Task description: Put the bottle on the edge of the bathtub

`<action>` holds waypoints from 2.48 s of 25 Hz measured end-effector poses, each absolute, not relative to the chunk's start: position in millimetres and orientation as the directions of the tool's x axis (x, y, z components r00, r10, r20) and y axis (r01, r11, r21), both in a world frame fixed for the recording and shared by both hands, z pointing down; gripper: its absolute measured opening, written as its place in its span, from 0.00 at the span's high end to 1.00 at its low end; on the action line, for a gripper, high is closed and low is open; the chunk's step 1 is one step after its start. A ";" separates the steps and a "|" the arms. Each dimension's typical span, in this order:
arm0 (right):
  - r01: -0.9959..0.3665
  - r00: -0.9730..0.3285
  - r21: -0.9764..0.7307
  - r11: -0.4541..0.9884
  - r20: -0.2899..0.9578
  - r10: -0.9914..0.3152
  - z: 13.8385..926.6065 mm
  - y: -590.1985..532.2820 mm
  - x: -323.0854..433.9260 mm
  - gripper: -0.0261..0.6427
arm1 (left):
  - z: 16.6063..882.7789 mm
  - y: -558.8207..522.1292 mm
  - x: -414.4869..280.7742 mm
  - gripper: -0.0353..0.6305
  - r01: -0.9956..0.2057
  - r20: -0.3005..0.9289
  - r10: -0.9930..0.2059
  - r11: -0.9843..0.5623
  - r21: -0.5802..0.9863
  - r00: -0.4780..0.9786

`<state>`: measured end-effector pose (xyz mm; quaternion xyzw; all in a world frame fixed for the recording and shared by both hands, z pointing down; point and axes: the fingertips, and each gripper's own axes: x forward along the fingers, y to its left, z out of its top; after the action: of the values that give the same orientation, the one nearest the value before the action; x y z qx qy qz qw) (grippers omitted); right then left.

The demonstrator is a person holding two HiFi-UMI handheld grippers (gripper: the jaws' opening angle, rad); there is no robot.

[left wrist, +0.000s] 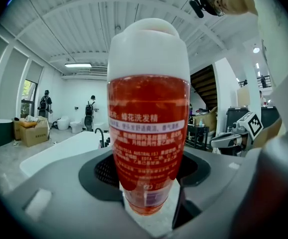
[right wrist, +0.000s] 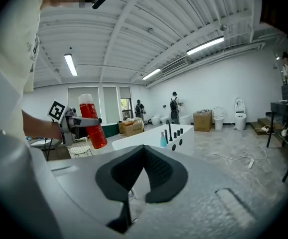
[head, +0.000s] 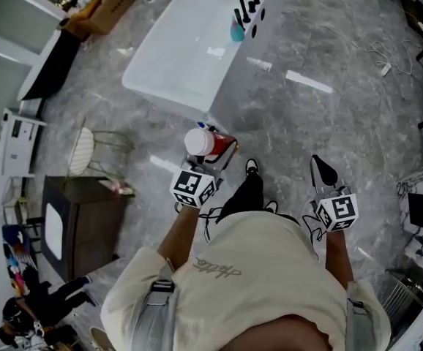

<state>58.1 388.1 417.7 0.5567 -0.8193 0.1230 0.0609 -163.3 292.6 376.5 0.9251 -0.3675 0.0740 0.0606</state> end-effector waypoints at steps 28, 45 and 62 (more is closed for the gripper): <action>-0.937 -0.349 -0.097 0.335 0.270 -0.898 394.2 126.2 54.0 0.96 | 393.3 41.7 -145.7 0.49 -0.654 0.227 -0.628 -0.755 0.053 0.744; -0.788 -0.613 -0.101 0.608 0.235 -0.755 413.7 -94.2 126.9 0.96 | 373.2 -106.4 -101.1 0.49 -0.843 0.195 -0.821 -0.533 0.073 0.536; -0.690 -0.707 -0.160 0.706 0.355 -0.611 458.3 -133.8 111.7 0.96 | 481.3 -201.1 -94.8 0.49 -0.884 0.323 -0.829 -0.464 0.061 0.457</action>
<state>111.7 -133.8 458.3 0.3563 -0.9130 0.1417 0.1391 -94.8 -201.1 481.3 0.8464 -0.5058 0.1246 0.1106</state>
